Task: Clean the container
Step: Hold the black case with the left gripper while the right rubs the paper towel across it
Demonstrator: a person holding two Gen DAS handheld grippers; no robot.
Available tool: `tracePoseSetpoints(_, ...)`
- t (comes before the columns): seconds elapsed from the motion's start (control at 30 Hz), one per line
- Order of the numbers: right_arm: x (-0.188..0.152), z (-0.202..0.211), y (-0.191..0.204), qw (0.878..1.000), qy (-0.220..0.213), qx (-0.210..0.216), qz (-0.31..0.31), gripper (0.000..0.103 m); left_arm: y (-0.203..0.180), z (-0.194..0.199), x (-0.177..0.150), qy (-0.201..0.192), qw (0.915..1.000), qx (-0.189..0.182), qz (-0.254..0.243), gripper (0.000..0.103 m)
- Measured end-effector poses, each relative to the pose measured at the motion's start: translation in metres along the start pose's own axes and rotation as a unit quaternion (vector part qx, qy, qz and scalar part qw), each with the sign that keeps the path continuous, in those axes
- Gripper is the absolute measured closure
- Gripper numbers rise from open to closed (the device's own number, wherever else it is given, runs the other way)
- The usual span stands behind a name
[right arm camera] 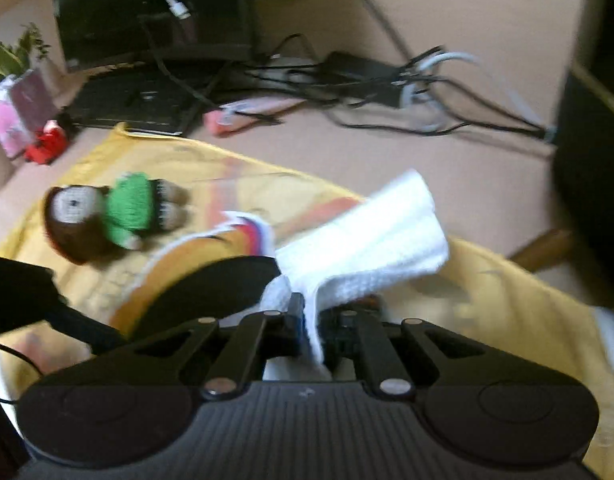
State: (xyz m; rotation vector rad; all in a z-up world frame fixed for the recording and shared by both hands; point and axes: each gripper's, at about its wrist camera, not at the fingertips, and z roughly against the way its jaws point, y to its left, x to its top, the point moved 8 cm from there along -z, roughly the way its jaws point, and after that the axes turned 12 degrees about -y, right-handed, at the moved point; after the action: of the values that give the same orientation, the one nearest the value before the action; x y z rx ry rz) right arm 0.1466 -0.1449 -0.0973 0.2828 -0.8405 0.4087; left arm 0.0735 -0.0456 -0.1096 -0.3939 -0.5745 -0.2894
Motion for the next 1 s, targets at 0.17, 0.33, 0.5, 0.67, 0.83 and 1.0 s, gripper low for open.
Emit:
tracePoseSetpoints(0.17, -0.011, 0.022, 0.012, 0.997, 0.018, 0.069, -0.013, 0.094, 0.003, -0.001, -0.001, 0.012, 0.9993, 0.030, -0.017, 0.000)
tracePoseSetpoints(0.33, -0.015, 0.041, 0.049, 0.982, 0.032, 0.177, -0.059, 0.094, -0.002, 0.002, -0.004, 0.015, 0.9989, 0.033, -0.031, 0.000)
tracePoseSetpoints(0.5, -0.014, 0.042, 0.061, 0.972, 0.039, 0.216, -0.081, 0.091, -0.008, 0.007, -0.008, 0.015, 0.9981, 0.037, -0.047, 0.000)
tracePoseSetpoints(0.67, -0.028, 0.039, 0.041, 0.990, 0.047, 0.124, -0.038, 0.082, -0.008, 0.011, -0.016, 0.020, 0.9980, 0.041, -0.044, 0.000)
tracePoseSetpoints(0.83, -0.021, 0.057, 0.035, 0.996, 0.001, 0.047, 0.076, 0.051, -0.007, 0.013, -0.018, 0.020, 0.9980, 0.045, -0.039, 0.000)
tracePoseSetpoints(1.0, -0.010, 0.064, 0.039, 0.991, -0.026, 0.071, 0.110, 0.038, -0.004, 0.012, -0.019, 0.024, 0.9980, 0.046, -0.037, 0.000)
